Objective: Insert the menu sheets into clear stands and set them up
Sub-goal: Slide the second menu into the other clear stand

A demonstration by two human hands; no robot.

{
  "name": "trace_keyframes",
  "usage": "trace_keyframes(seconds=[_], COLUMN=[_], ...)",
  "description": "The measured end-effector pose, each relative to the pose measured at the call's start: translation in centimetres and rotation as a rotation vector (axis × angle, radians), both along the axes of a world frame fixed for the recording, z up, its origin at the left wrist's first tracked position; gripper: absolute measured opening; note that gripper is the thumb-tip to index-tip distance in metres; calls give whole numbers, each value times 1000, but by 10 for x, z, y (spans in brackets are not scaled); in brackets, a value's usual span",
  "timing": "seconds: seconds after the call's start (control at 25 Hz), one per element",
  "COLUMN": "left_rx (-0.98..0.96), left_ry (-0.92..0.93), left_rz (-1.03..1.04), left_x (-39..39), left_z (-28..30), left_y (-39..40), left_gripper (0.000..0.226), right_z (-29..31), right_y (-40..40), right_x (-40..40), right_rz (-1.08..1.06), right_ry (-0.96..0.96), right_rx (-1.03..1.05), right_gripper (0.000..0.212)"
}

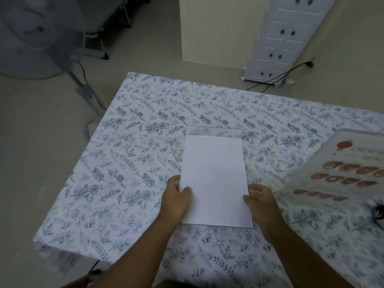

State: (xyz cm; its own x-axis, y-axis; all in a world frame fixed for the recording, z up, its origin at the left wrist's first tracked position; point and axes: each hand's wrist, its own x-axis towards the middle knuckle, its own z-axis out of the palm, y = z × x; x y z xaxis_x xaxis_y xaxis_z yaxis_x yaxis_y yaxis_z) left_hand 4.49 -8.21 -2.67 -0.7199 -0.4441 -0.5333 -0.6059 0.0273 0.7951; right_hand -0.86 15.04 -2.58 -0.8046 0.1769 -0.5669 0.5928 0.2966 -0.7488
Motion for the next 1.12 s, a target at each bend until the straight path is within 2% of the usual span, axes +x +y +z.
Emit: trace_keyframes(seconds=[0.12, 0.2, 0.24, 0.32, 0.4, 0.48, 0.56, 0.64, 0.76, 0.88, 0.92, 1.12], left_rx=[-89, 4, 43, 7, -150, -347, -424, -449, -568, -365, -307, -285], left_ry=[56, 136, 179, 265, 333, 411, 493, 546, 604, 550, 533, 530], left_rz=[-10, 5, -14, -131, -238, -214, -157, -150, -148, -158, -155, -120], left_x=[6, 3, 2, -4, -16, -31, -46, -58, -64, -66, -67, -64], left_z=[15, 30, 38, 54, 68, 84, 100, 109, 107, 97, 95, 84], left_y=[-24, -36, -40, -45, -46, -44, -45, -48, -57, -68, -70, -75], left_gripper=[32, 34, 34, 24, 29, 23, 11, 10, 9, 5, 12, 19], right_z=[11, 17, 22, 39, 55, 76, 93, 101, 104, 97, 95, 83], right_y=[17, 28, 33, 35, 31, 24, 16, 12, 4, -5, -8, -20], right_x=[7, 6, 5, 2, -11, -30, -50, -62, -69, -70, -69, -62], right_rz=[-1, 100, 175, 298, 303, 300, 300, 299, 294, 297, 284, 231], right_ry=[68, 166, 253, 470, 647, 789, 864, 882, 835, 793, 773, 751], right_rx=[-189, -294, -279, -127, 50, 200, 267, 294, 223, 220, 206, 156], right_gripper=[28, 32, 35, 42, 43, 25, 4, 8, 10, 8, 8, 7])
